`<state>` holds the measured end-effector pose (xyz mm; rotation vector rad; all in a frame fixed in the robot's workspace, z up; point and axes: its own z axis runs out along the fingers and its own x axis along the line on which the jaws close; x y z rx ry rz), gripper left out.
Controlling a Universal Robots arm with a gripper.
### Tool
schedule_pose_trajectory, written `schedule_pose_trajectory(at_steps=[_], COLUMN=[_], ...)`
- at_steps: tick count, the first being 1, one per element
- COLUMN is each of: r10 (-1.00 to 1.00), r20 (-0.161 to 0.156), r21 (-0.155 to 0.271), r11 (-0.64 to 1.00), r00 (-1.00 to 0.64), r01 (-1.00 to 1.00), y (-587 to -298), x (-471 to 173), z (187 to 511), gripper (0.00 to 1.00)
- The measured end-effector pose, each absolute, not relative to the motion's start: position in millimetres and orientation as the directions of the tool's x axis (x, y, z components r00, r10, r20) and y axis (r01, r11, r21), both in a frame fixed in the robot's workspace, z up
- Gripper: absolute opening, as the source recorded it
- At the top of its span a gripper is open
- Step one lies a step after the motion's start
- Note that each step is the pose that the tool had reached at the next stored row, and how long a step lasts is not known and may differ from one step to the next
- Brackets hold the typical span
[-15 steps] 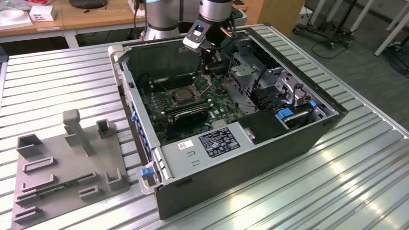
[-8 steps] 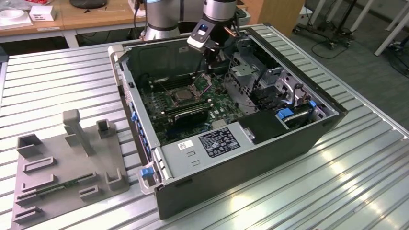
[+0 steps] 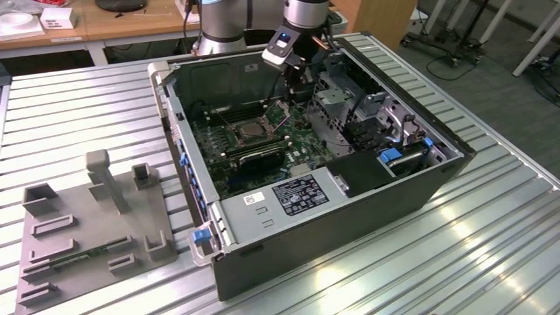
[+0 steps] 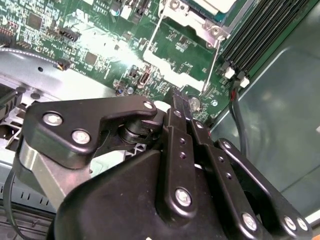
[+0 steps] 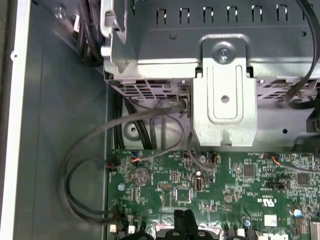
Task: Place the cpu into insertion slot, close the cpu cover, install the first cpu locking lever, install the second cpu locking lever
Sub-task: 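Close the cpu cover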
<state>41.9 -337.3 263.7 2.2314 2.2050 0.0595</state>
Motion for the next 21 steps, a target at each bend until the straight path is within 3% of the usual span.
schedule_pose_trajectory(at_steps=[21], r10=[1.000], r20=[0.024], r21=[0.024], r11=[-0.012], r00=[0.011], r01=[1.000], y=[-337.3], x=[45.7], z=[262.4], gripper=[0.11])
